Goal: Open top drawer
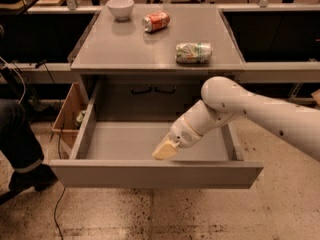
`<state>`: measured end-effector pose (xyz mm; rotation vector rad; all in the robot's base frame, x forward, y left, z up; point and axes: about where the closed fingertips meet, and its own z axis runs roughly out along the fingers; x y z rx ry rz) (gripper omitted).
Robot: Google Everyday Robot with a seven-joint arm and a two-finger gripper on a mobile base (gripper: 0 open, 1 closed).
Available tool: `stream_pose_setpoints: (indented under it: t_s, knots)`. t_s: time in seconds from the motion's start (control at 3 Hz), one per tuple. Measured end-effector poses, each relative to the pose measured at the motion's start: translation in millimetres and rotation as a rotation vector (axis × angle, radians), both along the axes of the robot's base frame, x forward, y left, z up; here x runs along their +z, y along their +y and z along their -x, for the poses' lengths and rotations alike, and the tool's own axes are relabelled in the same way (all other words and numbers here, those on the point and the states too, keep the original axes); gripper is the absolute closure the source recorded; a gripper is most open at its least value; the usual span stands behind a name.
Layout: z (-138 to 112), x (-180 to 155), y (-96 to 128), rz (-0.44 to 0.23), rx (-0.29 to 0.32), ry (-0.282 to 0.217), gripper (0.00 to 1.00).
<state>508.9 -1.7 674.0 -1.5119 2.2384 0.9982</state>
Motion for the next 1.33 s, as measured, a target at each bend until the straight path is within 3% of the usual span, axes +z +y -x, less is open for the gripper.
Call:
stream_pose_setpoints:
  t_s: [0.33,0.67,1.0,1.33]
  knots:
    - [0.0,0.8,0.0,0.000,0.000,0.000,1.00]
    - [-4.5,-4.2,9.8,-0.005,-0.064,-0.013,1.00]
    - [-5.8,-3.0,10.1,-0.005,-0.077,-0.015,1.00]
    - [-38.6,18.7,-21.9,0.002,-0.105,-0.137,1.00]
